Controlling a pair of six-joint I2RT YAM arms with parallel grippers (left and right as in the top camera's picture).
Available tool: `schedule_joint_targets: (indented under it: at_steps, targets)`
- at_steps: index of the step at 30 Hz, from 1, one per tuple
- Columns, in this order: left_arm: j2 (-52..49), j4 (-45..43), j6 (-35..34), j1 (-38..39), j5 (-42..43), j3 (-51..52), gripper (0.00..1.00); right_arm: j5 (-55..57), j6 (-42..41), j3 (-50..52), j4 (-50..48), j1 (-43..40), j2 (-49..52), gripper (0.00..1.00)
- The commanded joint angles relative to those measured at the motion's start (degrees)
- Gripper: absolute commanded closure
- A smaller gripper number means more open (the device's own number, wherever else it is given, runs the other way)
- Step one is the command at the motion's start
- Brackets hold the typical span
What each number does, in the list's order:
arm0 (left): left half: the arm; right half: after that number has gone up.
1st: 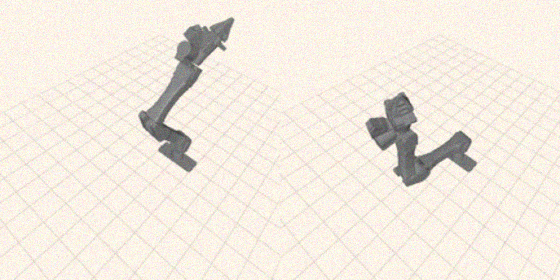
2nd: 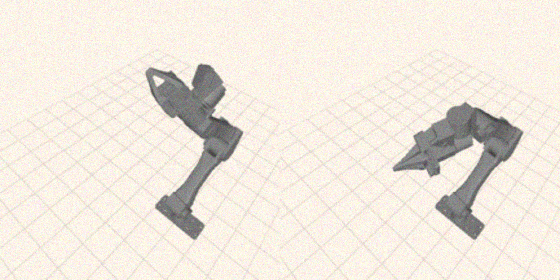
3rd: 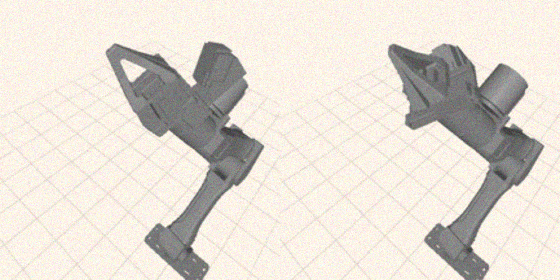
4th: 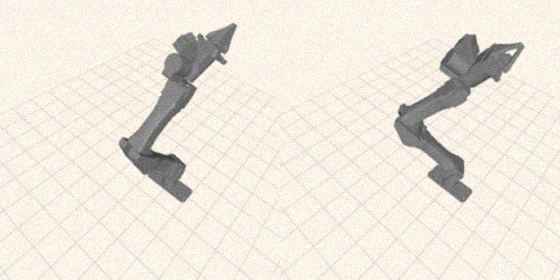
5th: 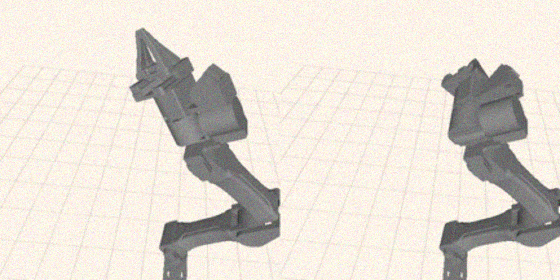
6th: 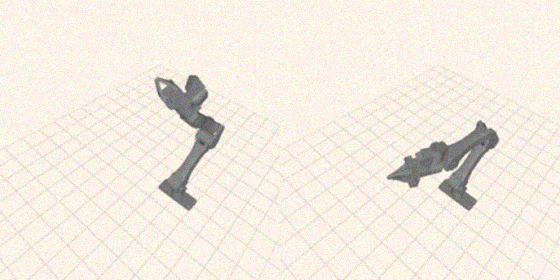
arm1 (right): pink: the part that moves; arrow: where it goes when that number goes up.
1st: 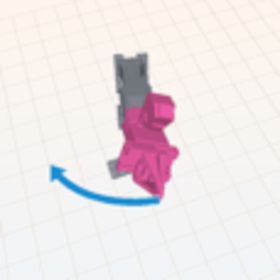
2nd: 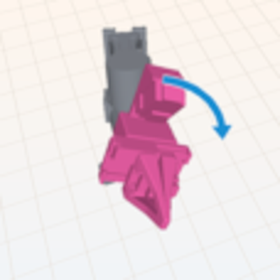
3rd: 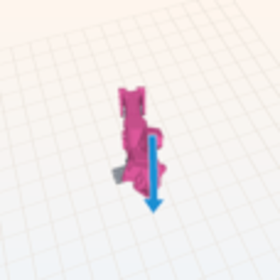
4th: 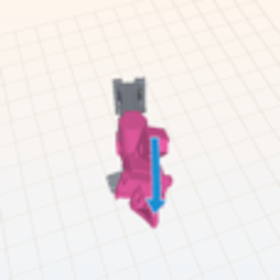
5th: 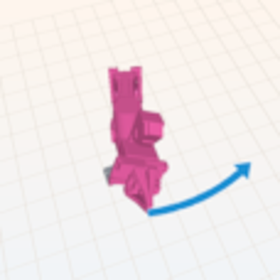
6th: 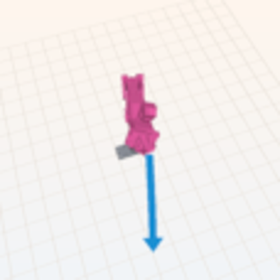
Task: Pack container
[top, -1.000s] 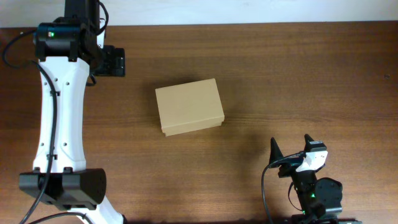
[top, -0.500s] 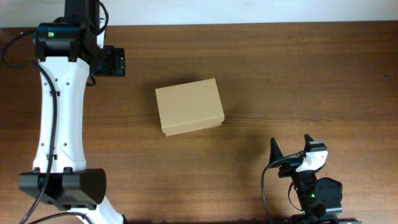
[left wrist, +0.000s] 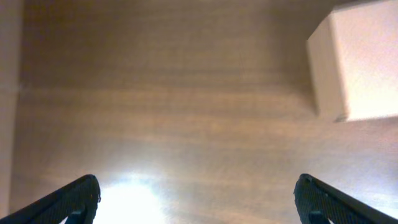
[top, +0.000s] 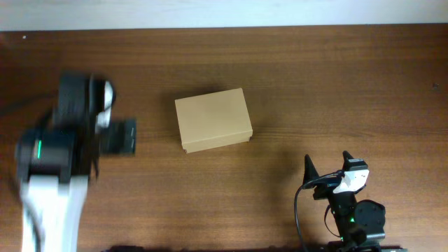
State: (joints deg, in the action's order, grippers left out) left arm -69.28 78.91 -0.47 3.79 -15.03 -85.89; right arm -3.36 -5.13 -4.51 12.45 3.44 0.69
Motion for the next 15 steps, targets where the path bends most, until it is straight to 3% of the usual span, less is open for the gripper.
schedule_joint_targets:
  at_steps: [1, 10, 15]
  targets:
    - [11.76, -1.92, 2.01, -0.20, -4.52, 11.76, 0.00, 0.85, 0.20, 0.79, -0.07, -0.20, -0.55, 0.01]
    - [33.70, -5.66, 4.94, -0.20, -6.88, 33.18, 0.00, 0.85, 0.20, 0.79, -0.04, -0.20, -0.55, 0.01]
    - [39.76, -21.24, 12.02, -0.20, -9.44, 38.34, 0.00, 0.83, 0.20, 0.79, -0.04, -0.20, -0.55, 0.01]
